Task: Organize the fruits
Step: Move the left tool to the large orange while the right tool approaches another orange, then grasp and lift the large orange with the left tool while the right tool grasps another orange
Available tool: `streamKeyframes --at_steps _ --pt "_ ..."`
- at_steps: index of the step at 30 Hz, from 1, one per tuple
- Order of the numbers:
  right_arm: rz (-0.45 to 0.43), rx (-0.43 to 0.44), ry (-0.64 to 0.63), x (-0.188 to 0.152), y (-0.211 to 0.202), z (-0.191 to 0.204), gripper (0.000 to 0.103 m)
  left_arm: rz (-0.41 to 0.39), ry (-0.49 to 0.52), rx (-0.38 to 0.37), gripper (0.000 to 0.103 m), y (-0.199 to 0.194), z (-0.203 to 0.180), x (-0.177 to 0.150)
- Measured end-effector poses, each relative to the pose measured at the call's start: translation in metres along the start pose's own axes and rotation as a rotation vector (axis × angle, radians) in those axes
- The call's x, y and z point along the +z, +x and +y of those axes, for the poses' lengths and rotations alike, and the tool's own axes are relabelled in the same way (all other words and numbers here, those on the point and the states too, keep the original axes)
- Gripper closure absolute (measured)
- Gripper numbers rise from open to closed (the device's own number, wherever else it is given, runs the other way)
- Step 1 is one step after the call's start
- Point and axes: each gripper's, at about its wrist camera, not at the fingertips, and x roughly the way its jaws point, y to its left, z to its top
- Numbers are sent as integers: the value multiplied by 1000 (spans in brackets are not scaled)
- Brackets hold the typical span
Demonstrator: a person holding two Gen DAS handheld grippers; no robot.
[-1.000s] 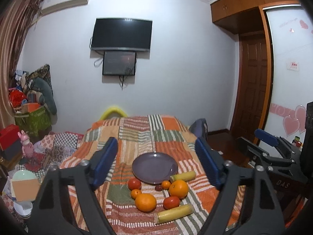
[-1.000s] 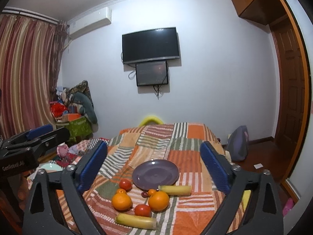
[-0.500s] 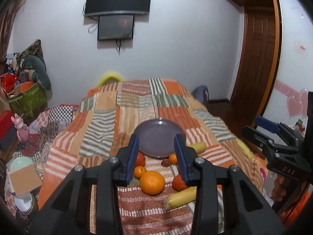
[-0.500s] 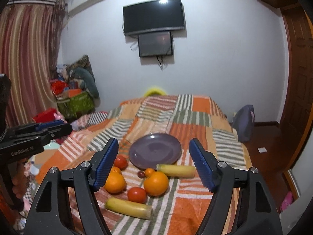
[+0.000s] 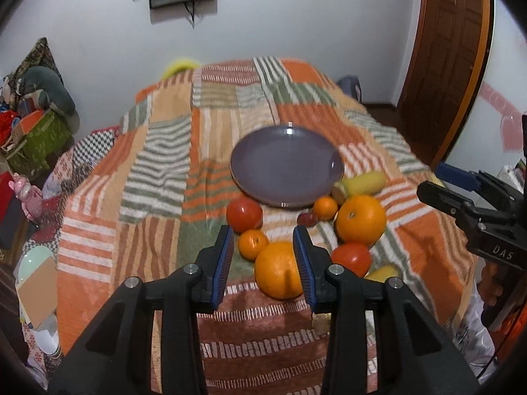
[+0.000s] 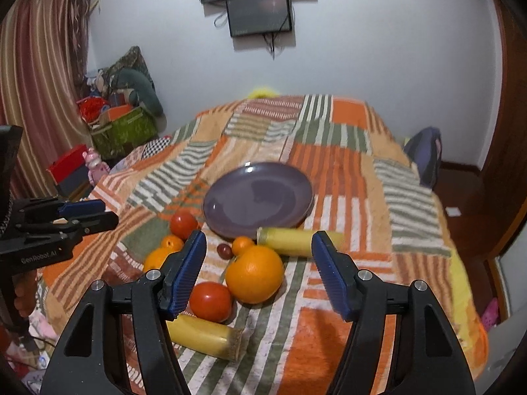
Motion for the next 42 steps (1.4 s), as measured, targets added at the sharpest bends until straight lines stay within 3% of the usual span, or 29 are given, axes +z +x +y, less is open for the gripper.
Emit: streamKeyframes --at_steps 7,13,18,28,42 --pt "87 15 -1 -8 27 -5 40 91 4 -32 48 35 0 -5" --pt "154 27 18 -13 51 -13 40 155 3 -57 42 61 -4 -8" --pt "196 42 21 -18 67 -11 40 207 2 -88 42 76 -4 -16" --pt "242 69 14 -23 88 -8 39 219 -33 -136 38 83 0 -21" --pt "256 81 35 -25 97 -9 39 288 -21 -115 34 111 -5 -33"
